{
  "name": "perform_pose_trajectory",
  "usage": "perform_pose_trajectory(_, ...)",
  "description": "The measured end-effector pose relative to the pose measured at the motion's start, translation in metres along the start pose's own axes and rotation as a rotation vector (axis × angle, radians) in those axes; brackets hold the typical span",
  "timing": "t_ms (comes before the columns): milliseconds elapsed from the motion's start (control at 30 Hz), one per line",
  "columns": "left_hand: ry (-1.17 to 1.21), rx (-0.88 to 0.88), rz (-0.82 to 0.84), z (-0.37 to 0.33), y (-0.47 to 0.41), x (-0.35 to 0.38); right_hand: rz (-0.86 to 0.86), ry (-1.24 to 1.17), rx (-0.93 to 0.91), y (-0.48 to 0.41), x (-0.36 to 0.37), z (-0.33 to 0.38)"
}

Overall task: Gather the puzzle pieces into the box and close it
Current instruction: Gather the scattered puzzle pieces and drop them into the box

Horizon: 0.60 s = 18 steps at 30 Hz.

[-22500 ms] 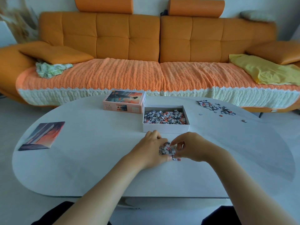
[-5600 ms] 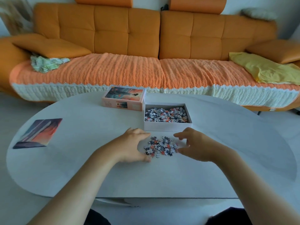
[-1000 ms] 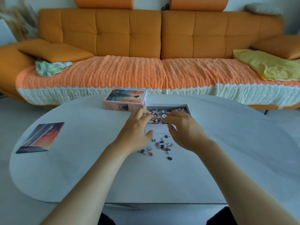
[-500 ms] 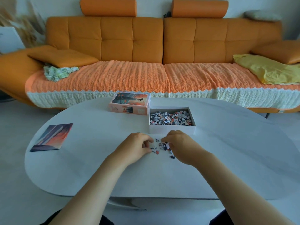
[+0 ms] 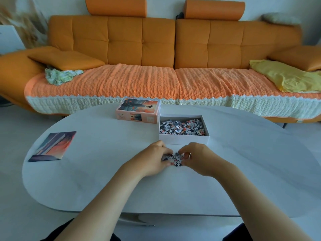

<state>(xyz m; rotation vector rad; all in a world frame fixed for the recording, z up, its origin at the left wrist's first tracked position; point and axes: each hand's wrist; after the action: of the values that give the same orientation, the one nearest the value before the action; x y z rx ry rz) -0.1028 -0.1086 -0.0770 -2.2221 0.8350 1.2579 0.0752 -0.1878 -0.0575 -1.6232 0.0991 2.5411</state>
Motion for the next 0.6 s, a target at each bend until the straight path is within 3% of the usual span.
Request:
perform_pose_trajectory(267,-0.098,-0.090,0.112,0.006,0.005,-0.013,0.105,0.071,0.058,-0.004,-0.003,0.004)
perform_pose_trajectory(600,-0.027,-0.026,-0.054,-0.014,-0.009,0.003,0.019,-0.034,0.032,-0.011,0.007,0.016)
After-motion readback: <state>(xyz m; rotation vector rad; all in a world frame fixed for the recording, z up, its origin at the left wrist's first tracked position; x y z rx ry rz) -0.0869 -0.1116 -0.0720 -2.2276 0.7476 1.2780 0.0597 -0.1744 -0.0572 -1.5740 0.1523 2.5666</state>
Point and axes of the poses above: each hand's wrist, its own y-axis away from the middle knuckle, its own x-axis out of the palm, z = x × y, and after that the axes turned 8 degrees about -z, right-handed
